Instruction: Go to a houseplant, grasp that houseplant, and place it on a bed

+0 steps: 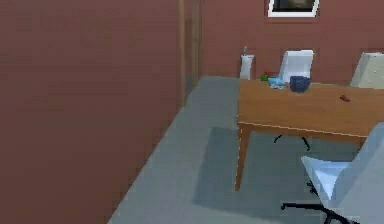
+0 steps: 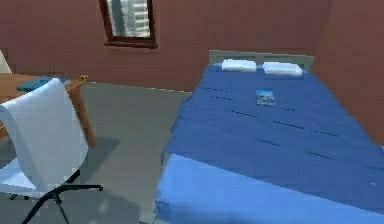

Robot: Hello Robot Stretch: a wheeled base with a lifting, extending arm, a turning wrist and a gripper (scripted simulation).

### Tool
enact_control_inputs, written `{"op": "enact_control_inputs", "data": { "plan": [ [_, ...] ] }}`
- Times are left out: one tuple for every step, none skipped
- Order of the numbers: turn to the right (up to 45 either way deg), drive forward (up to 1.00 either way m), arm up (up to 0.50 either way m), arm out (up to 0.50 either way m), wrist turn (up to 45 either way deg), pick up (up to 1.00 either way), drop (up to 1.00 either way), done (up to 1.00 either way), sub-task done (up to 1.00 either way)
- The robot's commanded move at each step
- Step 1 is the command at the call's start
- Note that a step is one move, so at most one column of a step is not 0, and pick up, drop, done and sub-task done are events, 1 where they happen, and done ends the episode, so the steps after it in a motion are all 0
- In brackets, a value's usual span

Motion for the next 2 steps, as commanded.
{"op": "enact_control_inputs", "data": {
  "plan": [
    [0.0,1.0,0.0,0.0,0.0,0.0,0.0,0.0,0.0],
    [-3.0,0.0,0.0,0.0,0.0,0.0,0.0,0.0,0.0]
  ]
}}
